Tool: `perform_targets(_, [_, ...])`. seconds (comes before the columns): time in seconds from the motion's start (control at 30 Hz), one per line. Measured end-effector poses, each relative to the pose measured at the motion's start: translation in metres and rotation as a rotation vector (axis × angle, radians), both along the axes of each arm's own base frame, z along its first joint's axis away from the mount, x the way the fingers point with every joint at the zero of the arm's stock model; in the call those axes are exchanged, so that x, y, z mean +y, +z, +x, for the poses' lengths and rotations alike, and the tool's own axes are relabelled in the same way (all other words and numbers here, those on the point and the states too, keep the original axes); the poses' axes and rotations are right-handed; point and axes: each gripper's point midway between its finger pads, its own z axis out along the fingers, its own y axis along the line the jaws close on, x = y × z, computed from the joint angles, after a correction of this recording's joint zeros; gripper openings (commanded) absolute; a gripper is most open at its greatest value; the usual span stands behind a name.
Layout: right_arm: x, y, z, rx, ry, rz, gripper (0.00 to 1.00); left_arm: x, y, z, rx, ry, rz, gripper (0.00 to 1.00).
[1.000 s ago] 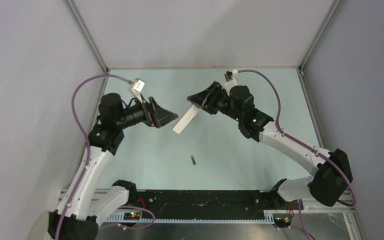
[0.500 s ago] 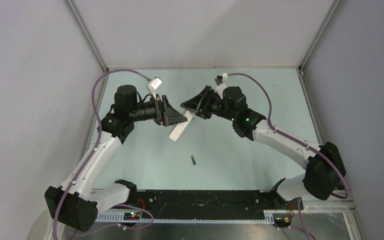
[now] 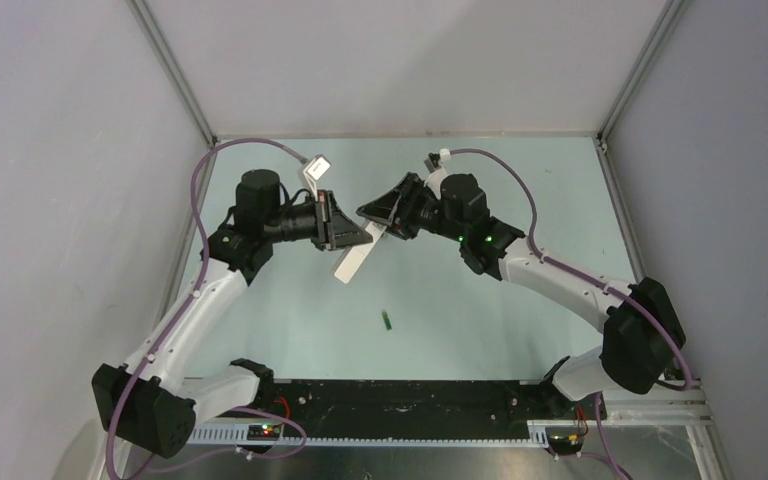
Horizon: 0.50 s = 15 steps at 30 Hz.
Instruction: Load the batteries into the remote control
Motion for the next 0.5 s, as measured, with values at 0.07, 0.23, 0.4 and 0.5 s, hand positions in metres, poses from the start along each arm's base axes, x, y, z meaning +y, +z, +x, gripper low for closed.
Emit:
perform_targets(0.07, [0.000, -0.001, 0.001, 0.000, -0.003, -0.002, 0.00, 0.000, 0.000, 0.001, 0.001, 0.004, 0.002, 0.07])
perform_targets(0.23, [-0.001, -0.005, 0.001, 0.009, -0.006, -0.014, 0.63, 0.001, -0.003, 0.000, 0.012, 0.010, 0.008, 0.00])
perform_targets(0.4, [-0.012, -0.001, -0.001, -0.008, -0.041, -0.051, 0.91, 0.004, 0.004, 0.000, 0.002, 0.056, 0.006, 0.00])
perform_targets(0.5, [-0.033, 0.018, -0.004, -0.074, -0.088, -0.083, 0.95, 0.011, 0.018, -0.001, -0.028, 0.122, -0.009, 0.00])
